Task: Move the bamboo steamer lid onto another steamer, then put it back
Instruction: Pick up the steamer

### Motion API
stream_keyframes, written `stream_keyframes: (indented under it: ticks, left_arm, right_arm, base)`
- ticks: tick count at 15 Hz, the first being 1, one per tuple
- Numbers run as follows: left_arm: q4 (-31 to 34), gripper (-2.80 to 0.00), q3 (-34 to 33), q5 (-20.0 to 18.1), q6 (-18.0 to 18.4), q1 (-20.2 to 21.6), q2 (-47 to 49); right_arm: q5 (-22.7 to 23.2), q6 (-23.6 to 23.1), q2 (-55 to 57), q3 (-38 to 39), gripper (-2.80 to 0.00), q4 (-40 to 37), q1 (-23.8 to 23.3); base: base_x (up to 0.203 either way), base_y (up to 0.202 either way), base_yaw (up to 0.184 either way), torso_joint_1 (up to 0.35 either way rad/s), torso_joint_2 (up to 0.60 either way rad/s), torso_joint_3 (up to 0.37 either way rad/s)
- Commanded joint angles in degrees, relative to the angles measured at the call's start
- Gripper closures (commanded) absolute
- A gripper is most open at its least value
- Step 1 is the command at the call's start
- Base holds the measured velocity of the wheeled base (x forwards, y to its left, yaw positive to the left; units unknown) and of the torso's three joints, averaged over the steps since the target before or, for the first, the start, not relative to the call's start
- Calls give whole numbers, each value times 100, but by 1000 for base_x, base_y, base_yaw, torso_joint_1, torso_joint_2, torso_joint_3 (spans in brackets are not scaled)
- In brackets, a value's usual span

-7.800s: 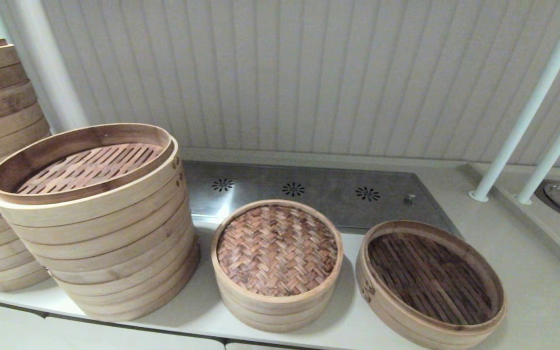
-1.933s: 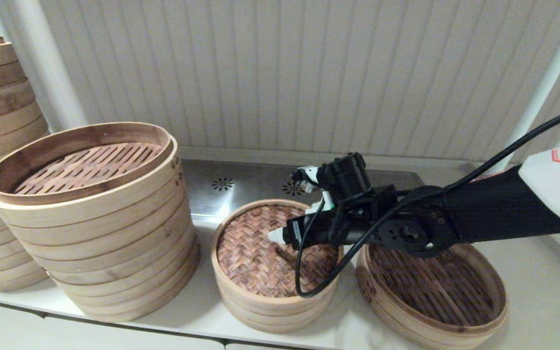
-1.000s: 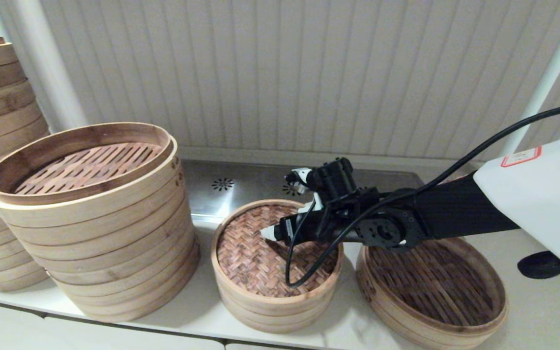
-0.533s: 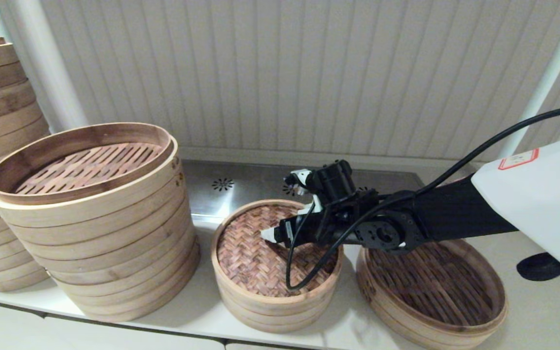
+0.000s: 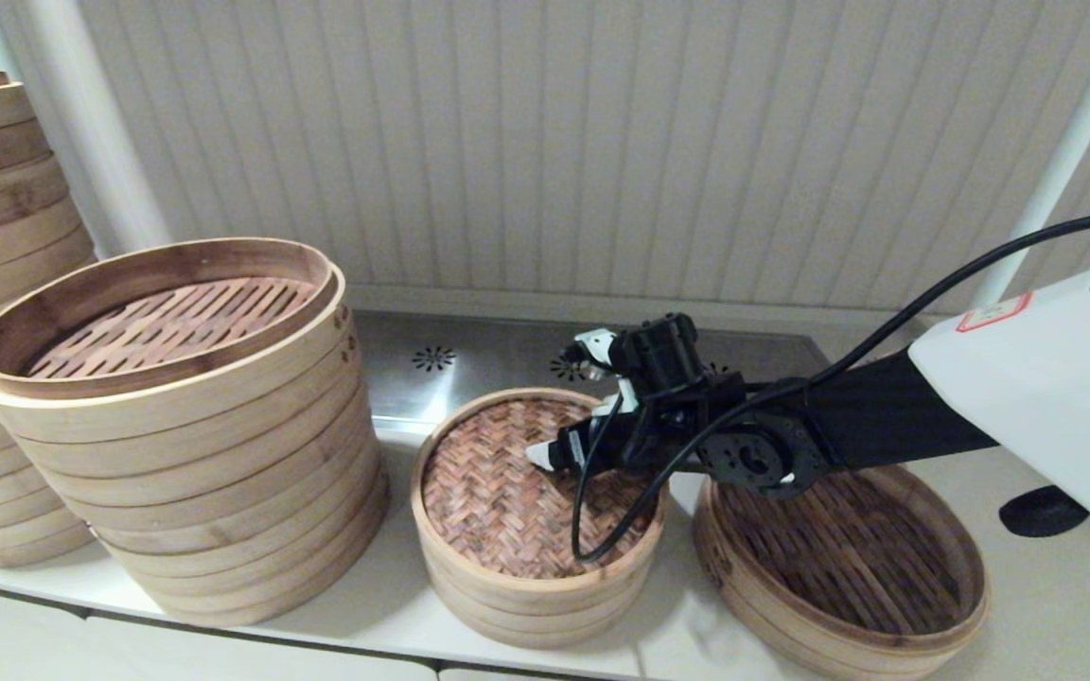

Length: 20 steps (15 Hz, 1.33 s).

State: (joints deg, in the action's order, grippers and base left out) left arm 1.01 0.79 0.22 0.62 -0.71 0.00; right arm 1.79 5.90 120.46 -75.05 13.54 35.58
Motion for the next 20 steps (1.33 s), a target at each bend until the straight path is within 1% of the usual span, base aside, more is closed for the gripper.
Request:
stream_keyframes:
  ticks: [1, 3, 6, 11, 12, 20]
  left_arm:
    - [-5, 0, 0, 4, -1, 0, 9]
    - [4, 0, 0, 4, -1, 0, 9]
    - [-5, 0, 0, 4, -1, 0, 9]
    - [3, 0, 0, 4, -1, 0, 9]
    - [-4, 0, 0, 4, -1, 0, 9]
    - [-1, 0, 0, 4, -1, 0, 9]
  right_arm:
    - [-3, -10, 3, 33, -280, 55, 19]
    - [-38, -16, 4, 17, -280, 72, 28]
    - [-205, -193, 28, 34, -280, 215, 19]
    - [-170, -186, 56, 52, -280, 228, 10]
    - [-165, -186, 88, 52, 0, 228, 10]
    - [-135, -168, 135, 52, 0, 228, 28]
  base:
    - [0, 0, 0, 0, 0, 0]
    - [0, 0, 0, 0, 0, 0]
    - [0, 0, 0, 0, 0, 0]
    - [0, 0, 0, 0, 0, 0]
    - [0, 0, 0, 0, 0, 0]
    - [0, 0, 0, 0, 0, 0]
